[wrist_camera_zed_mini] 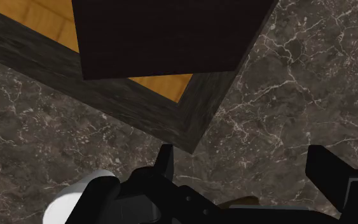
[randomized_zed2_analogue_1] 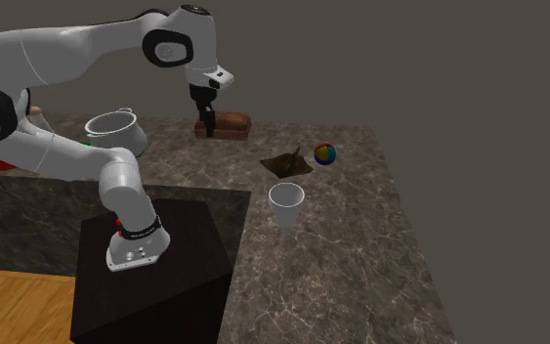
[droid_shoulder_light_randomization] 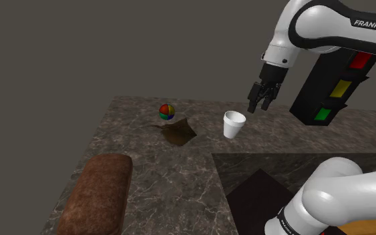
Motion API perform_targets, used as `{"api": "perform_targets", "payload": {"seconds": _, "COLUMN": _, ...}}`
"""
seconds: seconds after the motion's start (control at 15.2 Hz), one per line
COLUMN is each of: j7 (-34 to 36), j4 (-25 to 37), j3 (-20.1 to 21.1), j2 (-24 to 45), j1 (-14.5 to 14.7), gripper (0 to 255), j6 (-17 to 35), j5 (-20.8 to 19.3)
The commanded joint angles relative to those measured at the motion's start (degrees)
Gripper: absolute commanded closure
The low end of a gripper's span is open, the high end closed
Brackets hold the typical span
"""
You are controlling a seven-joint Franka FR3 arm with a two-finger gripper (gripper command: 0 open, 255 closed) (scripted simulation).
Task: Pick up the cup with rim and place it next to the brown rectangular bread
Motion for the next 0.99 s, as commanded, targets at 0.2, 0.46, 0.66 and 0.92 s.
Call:
{"api": "perform_targets", "payload": {"seconds": 0.2, "j7": -1.46, "j4": -0.98, "j3": -0.81, "j2": 4.18, "j1": -0.61, "gripper": 0, "j6": 4.92, "j5": -1.91}}
{"api": "perform_targets", "payload": {"seconds": 0.46, "j7": -3.13, "j4": -1.29, "j3": -1.93, "j2": 10.52, "j1": -1.45, "gripper": 0, "j6": 11.36, "j5": -4.27}}
{"api": "perform_targets", "payload": {"seconds": 0.66, "j7": -4.17, "j4": -0.75, "j3": -2.81, "j2": 15.76, "j1": -2.06, "gripper": 0, "j6": 15.99, "j5": -5.90}}
{"api": "perform_targets", "payload": {"seconds": 0.92, "j7": -5.36, "j4": 0.98, "j3": -3.95, "j2": 23.25, "j1": -2.91, "gripper": 0, "j6": 21.74, "j5": -7.83}}
